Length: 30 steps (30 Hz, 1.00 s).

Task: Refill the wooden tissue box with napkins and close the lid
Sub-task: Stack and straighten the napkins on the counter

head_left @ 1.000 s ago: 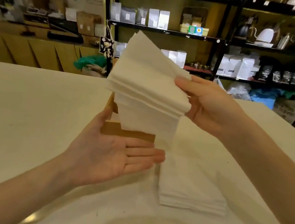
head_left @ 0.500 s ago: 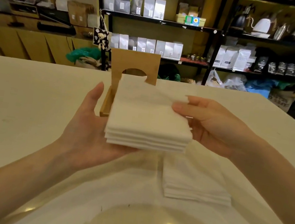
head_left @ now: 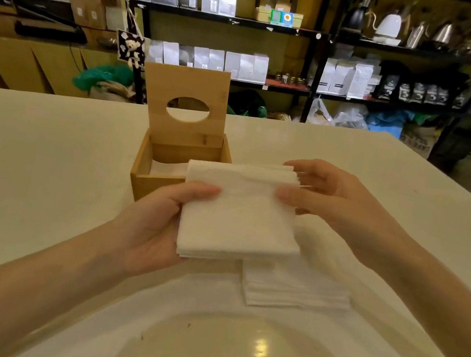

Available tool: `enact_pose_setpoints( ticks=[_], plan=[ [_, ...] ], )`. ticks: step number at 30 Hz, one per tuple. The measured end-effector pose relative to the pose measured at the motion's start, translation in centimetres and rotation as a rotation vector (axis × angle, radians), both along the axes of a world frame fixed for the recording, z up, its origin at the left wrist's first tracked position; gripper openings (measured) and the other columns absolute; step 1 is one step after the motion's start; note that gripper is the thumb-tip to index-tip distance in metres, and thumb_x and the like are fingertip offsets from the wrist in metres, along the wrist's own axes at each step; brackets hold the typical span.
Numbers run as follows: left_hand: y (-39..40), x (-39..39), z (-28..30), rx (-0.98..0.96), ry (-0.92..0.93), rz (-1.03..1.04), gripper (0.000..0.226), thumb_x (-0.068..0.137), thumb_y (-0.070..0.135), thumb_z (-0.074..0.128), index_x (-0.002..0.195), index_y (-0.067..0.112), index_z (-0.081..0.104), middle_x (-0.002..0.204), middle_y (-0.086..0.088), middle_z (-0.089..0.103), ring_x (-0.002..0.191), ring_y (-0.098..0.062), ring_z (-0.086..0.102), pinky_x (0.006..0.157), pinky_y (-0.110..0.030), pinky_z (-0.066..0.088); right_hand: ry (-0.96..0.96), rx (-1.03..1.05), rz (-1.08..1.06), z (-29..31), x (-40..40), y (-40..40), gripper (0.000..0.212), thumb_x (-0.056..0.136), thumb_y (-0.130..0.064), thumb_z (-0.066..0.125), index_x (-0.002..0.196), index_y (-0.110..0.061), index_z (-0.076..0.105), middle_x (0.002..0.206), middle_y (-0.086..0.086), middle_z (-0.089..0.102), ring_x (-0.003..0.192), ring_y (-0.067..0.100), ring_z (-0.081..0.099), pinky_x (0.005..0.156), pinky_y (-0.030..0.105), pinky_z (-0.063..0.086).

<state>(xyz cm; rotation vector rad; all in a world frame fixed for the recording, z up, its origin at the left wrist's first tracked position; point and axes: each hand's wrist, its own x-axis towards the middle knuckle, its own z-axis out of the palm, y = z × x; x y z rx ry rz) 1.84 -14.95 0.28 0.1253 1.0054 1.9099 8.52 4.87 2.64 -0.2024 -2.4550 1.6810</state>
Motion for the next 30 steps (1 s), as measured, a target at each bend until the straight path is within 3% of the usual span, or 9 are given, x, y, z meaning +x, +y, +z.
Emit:
enact_pose_setpoints(
  ticks=[2, 4, 7, 9, 13, 17, 21, 24, 30],
  plan=[
    [0.5, -0.1, 0.0, 0.058, -0.037, -0.058, 0.047, 0.066, 0.008, 0.066, 0.112, 0.004, 0.063, 0.117, -0.020, 0.065, 0.104, -0.038, 0.063, 0.077, -0.054, 0.054, -0.147, -0.238, 0.058, 0.0, 0.6, 0.6, 0.049, 0.058, -0.034, 0.069, 0.104, -0.018, 0.065, 0.092, -0.005, 0.072, 0.083, 0.011, 0.069, 0.073, 0.024, 0.055],
    [1.4, 0.0, 0.3, 0.060, -0.040, -0.096, 0.041, 0.067, 0.010, 0.066, 0.108, 0.005, 0.066, 0.117, -0.019, 0.065, 0.106, -0.037, 0.062, 0.078, -0.053, 0.054, -0.230, -0.455, 0.107, 0.2, 1.4, 1.0, 0.035, 0.059, -0.030, 0.064, 0.089, -0.013, 0.070, 0.081, 0.000, 0.075, 0.070, 0.012, 0.069, 0.061, 0.022, 0.057],
    [3.1, 0.5, 0.8, -0.040, 0.005, -0.078, 0.038, 0.072, 0.014, 0.056, 0.109, 0.007, 0.064, 0.111, -0.016, 0.069, 0.102, -0.033, 0.065, 0.076, -0.049, 0.054, -0.218, -0.526, 0.071, 0.2, 2.1, 2.3, 0.025, 0.067, -0.018, 0.060, 0.088, -0.007, 0.069, 0.068, 0.001, 0.074, 0.057, 0.011, 0.069, 0.048, 0.019, 0.053],
    [4.0, 0.8, 0.9, -0.071, 0.022, -0.064, 0.039, 0.070, 0.015, 0.055, 0.108, 0.005, 0.061, 0.108, -0.017, 0.070, 0.098, -0.031, 0.067, 0.074, -0.049, 0.055, -0.203, -0.508, 0.013, 0.3, 2.6, 3.3, 0.017, 0.072, -0.013, 0.059, 0.085, -0.006, 0.069, 0.066, 0.001, 0.073, 0.054, 0.010, 0.068, 0.046, 0.018, 0.052],
    [4.8, 0.9, 0.3, -0.171, 0.052, -0.034, 0.037, 0.067, 0.010, 0.057, 0.102, -0.002, 0.061, 0.097, -0.019, 0.073, 0.085, -0.029, 0.071, 0.064, -0.045, 0.058, -0.259, -0.476, -0.017, -0.1, 3.4, 5.0, 0.014, 0.065, -0.014, 0.064, 0.075, -0.008, 0.072, 0.070, 0.004, 0.074, 0.057, 0.012, 0.069, 0.048, 0.021, 0.054],
    [4.6, 0.7, -0.1, -0.272, 0.094, -0.094, 0.040, 0.068, 0.006, 0.056, 0.106, -0.005, 0.060, 0.099, -0.022, 0.071, 0.086, -0.030, 0.071, 0.065, -0.042, 0.059, -0.342, -0.408, 0.001, -1.0, 3.8, 5.7, 0.008, 0.072, -0.010, 0.065, 0.074, -0.008, 0.072, 0.069, 0.005, 0.073, 0.058, 0.012, 0.069, 0.051, 0.022, 0.056],
    [4.2, 0.9, -0.7, -0.333, 0.145, -0.114, 0.033, 0.074, 0.003, 0.053, 0.104, -0.006, 0.062, 0.100, -0.022, 0.071, 0.090, -0.030, 0.069, 0.067, -0.041, 0.058, -0.353, -0.293, -0.044, -2.2, 3.8, 5.8, 0.016, 0.075, -0.006, 0.067, 0.088, 0.000, 0.072, 0.079, 0.010, 0.074, 0.064, 0.015, 0.070, 0.051, 0.021, 0.055],
    [4.1, 0.8, -1.2, -0.408, 0.215, -0.108, 0.027, 0.085, 0.003, 0.050, 0.107, -0.004, 0.062, 0.100, -0.020, 0.072, 0.090, -0.028, 0.070, 0.071, -0.038, 0.058, -0.310, -0.171, -0.086, -2.7, 3.8, 5.4, 0.012, 0.073, -0.007, 0.070, 0.083, 0.000, 0.072, 0.073, 0.010, 0.072, 0.057, 0.013, 0.066, 0.046, 0.019, 0.051],
    [3.5, 0.5, -0.6, -0.534, 0.469, -0.134, 0.026, 0.081, 0.003, 0.057, 0.106, 0.006, 0.064, 0.096, -0.008, 0.075, 0.088, -0.019, 0.071, 0.072, -0.026, 0.058, -0.242, 0.083, -0.140, -3.5, 3.6, 5.2, 0.014, 0.063, -0.017, 0.079, 0.072, -0.007, 0.073, 0.055, 0.000, 0.065, 0.045, 0.006, 0.055, 0.042, 0.017, 0.040]
  ],
)
